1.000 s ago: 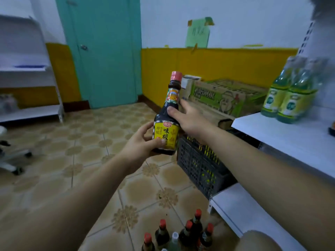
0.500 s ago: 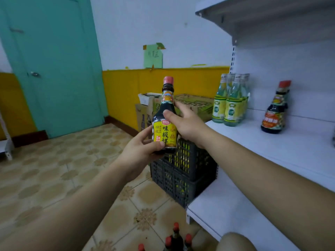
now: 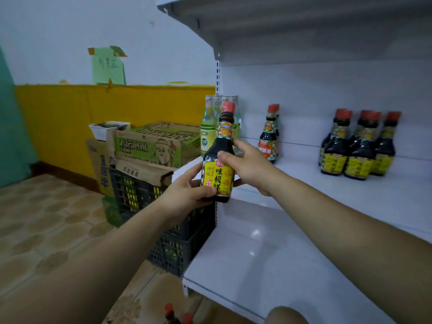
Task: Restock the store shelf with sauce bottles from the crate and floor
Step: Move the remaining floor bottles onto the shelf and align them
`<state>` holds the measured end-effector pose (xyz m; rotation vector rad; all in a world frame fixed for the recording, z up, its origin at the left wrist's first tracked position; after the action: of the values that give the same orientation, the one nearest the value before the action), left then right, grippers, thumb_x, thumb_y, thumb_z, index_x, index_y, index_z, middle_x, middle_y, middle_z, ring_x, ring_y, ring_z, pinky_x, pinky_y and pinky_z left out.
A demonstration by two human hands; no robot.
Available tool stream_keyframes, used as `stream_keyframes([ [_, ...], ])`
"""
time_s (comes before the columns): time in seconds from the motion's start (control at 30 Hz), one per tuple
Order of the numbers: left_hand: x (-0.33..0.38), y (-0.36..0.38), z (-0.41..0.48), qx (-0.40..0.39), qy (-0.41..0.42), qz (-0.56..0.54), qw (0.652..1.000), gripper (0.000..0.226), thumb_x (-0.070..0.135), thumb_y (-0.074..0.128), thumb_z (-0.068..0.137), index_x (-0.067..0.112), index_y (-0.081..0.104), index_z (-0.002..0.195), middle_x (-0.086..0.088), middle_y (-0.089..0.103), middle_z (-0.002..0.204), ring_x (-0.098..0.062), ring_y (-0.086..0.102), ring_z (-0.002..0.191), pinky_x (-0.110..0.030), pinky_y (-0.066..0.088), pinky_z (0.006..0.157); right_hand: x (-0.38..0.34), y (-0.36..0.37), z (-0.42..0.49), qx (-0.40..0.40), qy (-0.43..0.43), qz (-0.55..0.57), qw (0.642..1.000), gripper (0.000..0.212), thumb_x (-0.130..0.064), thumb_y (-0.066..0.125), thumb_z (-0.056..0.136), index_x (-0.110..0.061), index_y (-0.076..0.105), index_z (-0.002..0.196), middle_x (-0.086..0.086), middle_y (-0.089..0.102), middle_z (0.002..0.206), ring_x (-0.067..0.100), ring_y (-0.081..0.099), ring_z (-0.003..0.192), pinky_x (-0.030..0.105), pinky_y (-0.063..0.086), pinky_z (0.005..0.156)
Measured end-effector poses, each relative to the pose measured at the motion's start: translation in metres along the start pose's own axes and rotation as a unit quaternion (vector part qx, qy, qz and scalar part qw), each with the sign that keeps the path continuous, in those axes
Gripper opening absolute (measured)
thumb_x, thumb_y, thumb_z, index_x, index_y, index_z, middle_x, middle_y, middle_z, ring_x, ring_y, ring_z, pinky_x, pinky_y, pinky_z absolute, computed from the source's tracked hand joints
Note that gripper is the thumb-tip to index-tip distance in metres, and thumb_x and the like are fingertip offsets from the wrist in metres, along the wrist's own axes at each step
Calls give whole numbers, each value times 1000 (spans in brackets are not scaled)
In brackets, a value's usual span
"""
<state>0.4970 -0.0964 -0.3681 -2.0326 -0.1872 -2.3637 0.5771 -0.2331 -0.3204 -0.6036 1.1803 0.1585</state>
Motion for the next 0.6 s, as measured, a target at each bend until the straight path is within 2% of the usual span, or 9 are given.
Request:
stream_keyframes([
  [0.1,-10,31,21,-52,-7,-3,999,61,-6,65,81,30,47,128,-9,73,94,-24,69,88,-38,54,89,12,-32,-11,43,17,-14,999,30,-32,61,93,-32,54,123,5,70,97,28,70,88,53,59,75],
  [0.23,-19,73,36,-113,-7,24,993,70,10,68,68,34,47,131,-11,71,105,-25,68,98,-33,55,85,25,-72,-35,98,38,-14,994,24,-26,61,94,-35,54,115,3,68,99,28,69,91,52,58,77],
  [0.3,-21,94,43,-136,0,48,989,71,8,70,70,37,45,130,-13,68,112,-27,66,103,-37,53,91,29,-91,-49,126,42,-14,991,28,-23,61,94,-36,52,117,5,68,102,24,68,90,46,59,76],
  [0.37,-24,116,49,-160,16,92,983,70,2,71,78,38,43,131,-11,65,116,-26,64,107,-40,50,97,36,-110,-63,155,44,-17,987,38,-21,61,94,-34,50,127,7,68,106,21,68,88,37,57,70],
  [0.43,-29,140,55,-182,27,138,973,74,1,67,83,36,36,140,-6,63,117,-21,64,107,-37,50,96,45,-127,-77,181,46,-17,982,45,-20,62,93,-34,46,133,7,69,108,17,68,87,29,51,67],
  [0.53,-34,176,68,-216,42,168,961,80,2,67,84,37,28,144,-1,62,116,-13,63,106,-24,50,88,56,-158,-92,213,50,-20,976,52,-17,62,93,-33,42,139,3,67,114,17,67,94,31,53,72],
  [0.6,-39,203,81,-239,49,191,951,84,6,68,84,38,21,147,1,60,123,-14,59,114,-23,49,89,66,-182,-100,243,53,-24,968,56,-16,62,93,-31,40,142,3,63,122,19,65,104,37,56,83],
])
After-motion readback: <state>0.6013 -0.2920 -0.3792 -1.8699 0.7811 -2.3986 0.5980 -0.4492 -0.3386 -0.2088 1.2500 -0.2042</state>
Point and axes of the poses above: each hand's wrist, its own z-axis towards the middle knuckle, its own y-axis out of the palm, x = y × z, the point moved 2 cm from there along z, towards the middle knuckle
